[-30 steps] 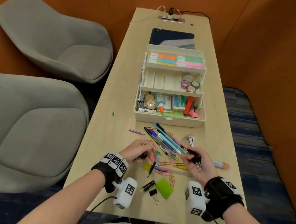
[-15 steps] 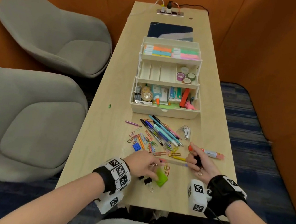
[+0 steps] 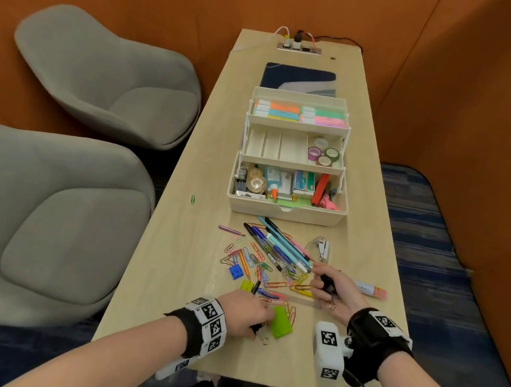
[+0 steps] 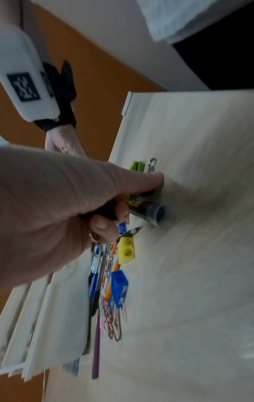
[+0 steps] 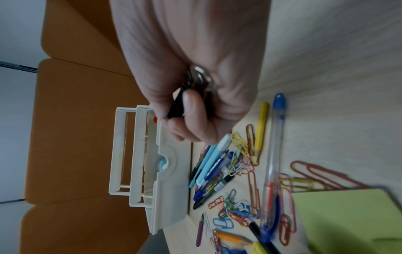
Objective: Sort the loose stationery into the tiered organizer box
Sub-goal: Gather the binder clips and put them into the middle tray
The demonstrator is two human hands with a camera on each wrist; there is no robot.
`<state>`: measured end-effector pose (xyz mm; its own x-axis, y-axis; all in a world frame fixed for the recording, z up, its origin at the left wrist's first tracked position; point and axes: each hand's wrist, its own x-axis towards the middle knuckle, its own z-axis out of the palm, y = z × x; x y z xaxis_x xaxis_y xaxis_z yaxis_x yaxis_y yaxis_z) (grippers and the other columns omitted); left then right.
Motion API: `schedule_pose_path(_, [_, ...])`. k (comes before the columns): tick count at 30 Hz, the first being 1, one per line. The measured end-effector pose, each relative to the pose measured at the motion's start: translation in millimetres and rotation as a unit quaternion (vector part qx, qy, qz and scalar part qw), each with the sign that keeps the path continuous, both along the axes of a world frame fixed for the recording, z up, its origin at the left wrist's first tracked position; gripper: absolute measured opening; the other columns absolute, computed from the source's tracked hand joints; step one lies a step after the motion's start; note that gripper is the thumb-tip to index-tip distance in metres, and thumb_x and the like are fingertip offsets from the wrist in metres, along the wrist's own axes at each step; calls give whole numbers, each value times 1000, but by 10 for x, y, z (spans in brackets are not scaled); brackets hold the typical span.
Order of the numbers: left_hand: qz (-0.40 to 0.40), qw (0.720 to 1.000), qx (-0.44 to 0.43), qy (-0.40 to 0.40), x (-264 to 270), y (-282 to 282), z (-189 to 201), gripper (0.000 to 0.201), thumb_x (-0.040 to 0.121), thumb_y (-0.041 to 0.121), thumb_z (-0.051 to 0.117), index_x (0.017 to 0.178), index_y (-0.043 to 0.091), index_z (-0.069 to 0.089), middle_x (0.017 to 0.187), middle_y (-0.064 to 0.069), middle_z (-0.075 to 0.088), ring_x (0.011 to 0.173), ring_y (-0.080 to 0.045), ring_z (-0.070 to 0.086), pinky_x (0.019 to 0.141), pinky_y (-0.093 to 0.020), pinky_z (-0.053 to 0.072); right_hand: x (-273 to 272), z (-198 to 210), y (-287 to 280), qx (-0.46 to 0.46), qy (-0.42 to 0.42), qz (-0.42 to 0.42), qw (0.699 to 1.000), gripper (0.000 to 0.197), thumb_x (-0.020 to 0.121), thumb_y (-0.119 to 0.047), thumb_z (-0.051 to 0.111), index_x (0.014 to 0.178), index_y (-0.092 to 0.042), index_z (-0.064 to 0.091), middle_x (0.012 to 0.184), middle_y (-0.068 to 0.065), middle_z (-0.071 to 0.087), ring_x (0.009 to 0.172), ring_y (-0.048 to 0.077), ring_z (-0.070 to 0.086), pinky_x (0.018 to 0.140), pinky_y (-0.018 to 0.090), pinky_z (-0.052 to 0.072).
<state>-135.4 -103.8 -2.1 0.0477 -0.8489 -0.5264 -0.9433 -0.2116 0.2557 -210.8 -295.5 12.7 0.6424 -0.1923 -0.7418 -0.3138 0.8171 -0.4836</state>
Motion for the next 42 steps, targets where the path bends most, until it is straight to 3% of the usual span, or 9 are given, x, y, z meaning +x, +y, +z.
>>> schedule_pose_path(4, [24, 998, -46, 24, 69, -60, 64, 40, 89, 29, 63, 120, 6, 50, 113, -14, 60, 98, -32, 58, 74, -38, 45, 131, 27, -12, 0, 4, 0, 1000, 7, 92, -2, 46, 97, -6, 50, 56, 3, 40, 36, 8, 38, 28, 16, 25])
schedule_pose_path(8, [181, 964, -152, 122, 361, -166, 327, 37, 88, 38, 63, 110, 11, 53, 93, -4, 61, 79, -18, 55, 66, -26, 39, 311, 70, -63, 23, 15, -29, 999, 9, 92, -7, 51, 83, -5, 50, 68, 7, 45, 40, 10, 46, 29, 16, 30])
schedule_pose_path(14, [496, 776, -266, 283, 1168, -426, 536, 21, 88, 35, 63, 92, 18, 50, 83, 3, 55, 64, -7, 47, 57, -20, 39, 650, 186, -224, 120, 41, -69, 990, 24, 94, -24, 48, 79, -6, 50, 70, 12, 53, 54, 17, 53, 32, 16, 40])
schedule_pose_path(18, [583, 623, -302, 425, 1575, -617, 725, 16, 92, 20, 59, 100, 8, 52, 80, -4, 63, 49, -6, 44, 42, -16, 35, 874, 289, -284, 155, 29, -54, 986, 43, 92, -46, 44, 78, -5, 51, 71, 11, 51, 47, 17, 47, 29, 15, 32])
schedule_pose_path(21, [611, 526, -313, 502, 1855, -750, 841, 7, 96, 15, 51, 98, 8, 51, 72, -6, 55, 45, -7, 39, 37, -16, 31, 1053, 365, -319, 179, 17, -36, 983, 36, 95, -35, 40, 74, -7, 46, 63, 5, 42, 34, 13, 36, 24, 16, 21])
schedule_pose_path(27, [657, 449, -255, 550, 2353, -1128, 1015, 12, 92, 5, 41, 81, 7, 45, 48, -4, 46, 41, -14, 40, 46, -21, 34, 1446, 504, -338, 169, 40, -46, 984, 33, 97, -29, 41, 76, -5, 49, 67, 8, 42, 54, 13, 34, 29, 17, 29])
schedule_pose_path(31, [695, 467, -226, 498, 2555, -1378, 1058, 17, 90, -3, 44, 77, 6, 40, 46, -10, 52, 45, -18, 46, 56, -25, 39, 1604, 611, -407, 161, 36, -31, 986, 34, 93, -35, 44, 75, -6, 52, 69, 10, 48, 59, 16, 42, 34, 18, 38])
schedule_pose_path(37, [684, 606, -191, 359, 2708, -1615, 919, 26, 90, 1, 43, 64, 4, 49, 33, 0, 53, 49, -19, 56, 65, -29, 46, 1708, 779, -543, 140, 3, -45, 989, 34, 96, -32, 38, 79, -6, 53, 74, 12, 50, 57, 19, 50, 37, 17, 40])
schedule_pose_path(42, [634, 729, -191, 173, 2712, -1650, 935, 26, 92, 11, 47, 68, 6, 56, 78, -9, 66, 72, -23, 64, 68, -28, 51, 1778, 843, -585, 113, -6, -38, 993, 35, 97, -32, 36, 79, -6, 52, 74, 11, 49, 61, 17, 45, 36, 17, 39])
